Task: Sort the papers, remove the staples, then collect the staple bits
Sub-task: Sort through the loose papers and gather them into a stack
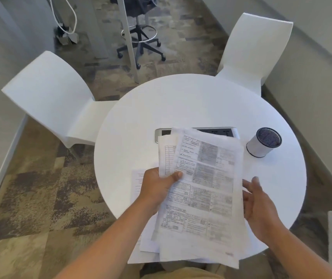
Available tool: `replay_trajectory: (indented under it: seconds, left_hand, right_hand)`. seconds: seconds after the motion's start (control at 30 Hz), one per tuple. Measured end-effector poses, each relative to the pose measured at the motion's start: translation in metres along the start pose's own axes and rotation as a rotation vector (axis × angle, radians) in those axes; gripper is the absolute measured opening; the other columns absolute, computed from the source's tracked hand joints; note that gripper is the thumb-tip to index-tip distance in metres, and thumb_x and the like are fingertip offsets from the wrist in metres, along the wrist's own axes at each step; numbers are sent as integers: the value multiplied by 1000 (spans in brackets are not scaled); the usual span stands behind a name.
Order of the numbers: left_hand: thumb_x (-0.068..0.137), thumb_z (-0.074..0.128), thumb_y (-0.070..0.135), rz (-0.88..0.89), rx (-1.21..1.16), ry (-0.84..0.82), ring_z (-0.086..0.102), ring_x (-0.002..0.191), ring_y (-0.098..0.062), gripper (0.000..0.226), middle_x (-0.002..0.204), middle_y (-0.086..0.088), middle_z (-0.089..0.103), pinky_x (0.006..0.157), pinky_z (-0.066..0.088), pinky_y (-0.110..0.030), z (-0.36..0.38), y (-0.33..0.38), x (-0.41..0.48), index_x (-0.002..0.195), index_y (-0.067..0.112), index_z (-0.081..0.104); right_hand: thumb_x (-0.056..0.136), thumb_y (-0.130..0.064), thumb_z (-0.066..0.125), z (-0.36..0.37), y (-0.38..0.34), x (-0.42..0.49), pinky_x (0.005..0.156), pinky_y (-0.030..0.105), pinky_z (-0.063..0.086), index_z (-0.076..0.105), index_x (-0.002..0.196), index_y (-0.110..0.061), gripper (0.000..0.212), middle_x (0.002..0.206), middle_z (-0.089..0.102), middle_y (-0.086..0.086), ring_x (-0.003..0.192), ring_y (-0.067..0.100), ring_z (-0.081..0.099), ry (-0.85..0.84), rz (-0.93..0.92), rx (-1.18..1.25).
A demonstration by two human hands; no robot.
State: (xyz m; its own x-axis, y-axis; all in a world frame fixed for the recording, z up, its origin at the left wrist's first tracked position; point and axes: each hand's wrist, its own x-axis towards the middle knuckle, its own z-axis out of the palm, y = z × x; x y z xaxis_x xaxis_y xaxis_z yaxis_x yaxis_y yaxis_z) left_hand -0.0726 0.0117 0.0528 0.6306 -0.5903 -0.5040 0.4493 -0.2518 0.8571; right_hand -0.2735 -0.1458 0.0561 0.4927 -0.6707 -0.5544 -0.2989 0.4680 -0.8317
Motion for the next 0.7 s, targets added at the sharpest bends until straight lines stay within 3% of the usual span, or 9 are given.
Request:
replay_trajectory:
  seconds: [0.13, 0.23, 0.43, 0.5, 0.6, 0.7]
  left_hand:
    - [83, 79, 29, 31, 1, -8, 77, 91, -26, 27, 97, -7, 80, 85, 61, -50, 4, -2, -5, 101, 10, 78]
    - [98, 61, 30, 29, -21, -25, 76, 98, -27, 25, 103, -8, 79, 91, 59, -48, 4, -4, -6, 104, 12, 78]
    - [83, 80, 18, 89, -63, 23, 76, 94, -30, 21, 101, -10, 79, 87, 60, -53, 5, -6, -8, 101, 8, 79]
    - [79, 84, 17, 109, -58, 59, 77, 94, -26, 30, 102, -6, 79, 86, 61, -51, 5, -6, -6, 107, 10, 75]
    - [78, 84, 21, 83, -29, 97, 77, 90, -21, 51, 103, 0, 78, 81, 63, -44, 4, -8, -2, 120, 19, 55]
    - [95, 61, 41, 38, -18, 4, 75, 101, -14, 32, 114, 4, 76, 80, 59, -29, 4, -3, 0, 123, 25, 61]
  right_hand:
    - [83, -31, 66, -1, -1, 0, 84, 56, 56, 68, 109, -7, 36, 100, 77, 11, 89, 32, 74, 16, -89, -63]
    - [88, -24, 64, -4, 4, 0, 87, 56, 55, 70, 106, -5, 27, 101, 77, 11, 91, 31, 74, 44, -75, -9]
    - [86, -31, 62, -8, 11, 0, 84, 53, 57, 69, 110, -6, 35, 105, 76, 12, 94, 32, 73, 51, -35, 42]
    - [83, -32, 66, -10, 12, 1, 84, 53, 58, 69, 112, -6, 39, 107, 75, 12, 96, 33, 72, 48, -36, 68]
    - [85, -20, 67, -12, 10, 2, 86, 59, 54, 69, 112, -5, 31, 109, 75, 15, 97, 37, 72, 23, -29, 63]
    - [81, -13, 69, -12, 4, 4, 82, 57, 57, 68, 111, -5, 31, 108, 75, 15, 96, 36, 72, -38, -40, 31]
